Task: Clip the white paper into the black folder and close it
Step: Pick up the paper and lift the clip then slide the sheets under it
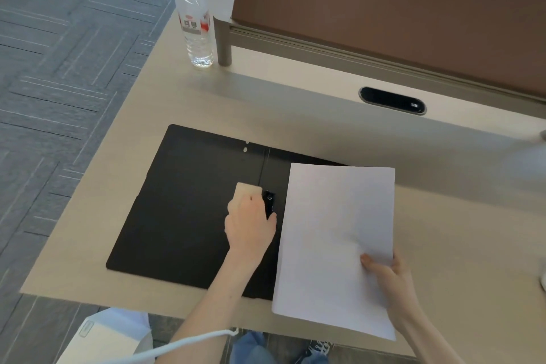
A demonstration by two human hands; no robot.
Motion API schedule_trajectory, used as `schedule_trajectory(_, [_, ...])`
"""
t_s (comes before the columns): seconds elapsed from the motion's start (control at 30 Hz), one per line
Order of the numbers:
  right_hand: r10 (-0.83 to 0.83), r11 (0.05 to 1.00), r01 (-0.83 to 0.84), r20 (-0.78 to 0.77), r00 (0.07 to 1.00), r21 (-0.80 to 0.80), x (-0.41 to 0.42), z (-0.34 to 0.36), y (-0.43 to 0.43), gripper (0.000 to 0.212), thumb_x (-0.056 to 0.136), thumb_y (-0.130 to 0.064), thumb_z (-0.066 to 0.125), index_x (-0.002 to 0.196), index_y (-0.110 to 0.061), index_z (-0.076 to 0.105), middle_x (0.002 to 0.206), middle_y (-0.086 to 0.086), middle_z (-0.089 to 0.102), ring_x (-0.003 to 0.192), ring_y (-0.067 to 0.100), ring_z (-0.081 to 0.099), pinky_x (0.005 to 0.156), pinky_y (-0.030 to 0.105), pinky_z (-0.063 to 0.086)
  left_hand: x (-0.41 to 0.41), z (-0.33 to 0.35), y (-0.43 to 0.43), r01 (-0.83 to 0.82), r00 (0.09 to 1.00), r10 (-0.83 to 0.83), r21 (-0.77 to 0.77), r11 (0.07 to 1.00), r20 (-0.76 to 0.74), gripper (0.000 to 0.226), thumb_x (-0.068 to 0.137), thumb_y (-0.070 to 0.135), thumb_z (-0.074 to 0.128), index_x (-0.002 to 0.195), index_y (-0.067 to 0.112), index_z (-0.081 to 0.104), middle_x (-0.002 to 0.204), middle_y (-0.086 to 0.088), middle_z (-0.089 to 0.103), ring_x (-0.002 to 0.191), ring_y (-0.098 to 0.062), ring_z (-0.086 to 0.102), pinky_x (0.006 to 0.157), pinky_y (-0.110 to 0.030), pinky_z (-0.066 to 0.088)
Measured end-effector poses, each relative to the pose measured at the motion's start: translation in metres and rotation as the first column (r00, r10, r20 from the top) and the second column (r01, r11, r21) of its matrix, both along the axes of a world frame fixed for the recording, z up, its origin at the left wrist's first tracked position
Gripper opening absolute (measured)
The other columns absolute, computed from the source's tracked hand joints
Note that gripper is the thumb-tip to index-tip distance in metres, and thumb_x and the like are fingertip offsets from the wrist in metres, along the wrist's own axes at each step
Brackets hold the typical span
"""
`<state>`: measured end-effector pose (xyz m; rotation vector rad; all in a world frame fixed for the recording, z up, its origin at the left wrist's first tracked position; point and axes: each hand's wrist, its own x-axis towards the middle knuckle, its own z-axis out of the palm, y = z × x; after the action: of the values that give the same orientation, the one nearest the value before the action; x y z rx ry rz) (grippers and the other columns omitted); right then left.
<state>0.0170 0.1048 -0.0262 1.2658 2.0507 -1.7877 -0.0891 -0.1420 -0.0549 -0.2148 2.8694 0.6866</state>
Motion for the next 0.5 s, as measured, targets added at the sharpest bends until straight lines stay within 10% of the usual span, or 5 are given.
schedule_trajectory(0.2, [-0.016, 0.996, 0.015, -0.019, 1.000, -0.089, -0.002, -0.008, -0.009, 0.035, 0.085, -0.002, 0.071, 0.114, -0.018, 0.064, 0.100, 0.010, 0.076, 0.078, 0.028, 0.070, 0.067, 0.037, 0.053, -0.010, 0.013, 0.009, 0.131, 0.987, -0.119, -0.111, 0.985, 0.110, 0.032, 0.089, 0.019, 0.061, 0.060, 0.017, 0.048, 0.060, 0.002, 0.050, 0.061, -0.020, 0.059, 0.069, -0.038, 0.056])
schedule_trajectory(0.5, [0.020, 0.993, -0.029, -0.081, 0.997, -0.113, -0.020, -0.014, -0.031, 0.039, 0.086, -0.002, 0.069, 0.114, -0.028, 0.064, 0.102, 0.001, 0.078, 0.083, 0.022, 0.074, 0.071, 0.041, 0.060, -0.023, 0.025, 0.003, 0.206, 0.953, -0.193, -0.031, 0.978, 0.233, 0.041, 0.090, 0.007, 0.055, 0.059, 0.018, 0.030, 0.064, 0.003, 0.033, 0.065, -0.024, 0.052, 0.066, -0.035, 0.051])
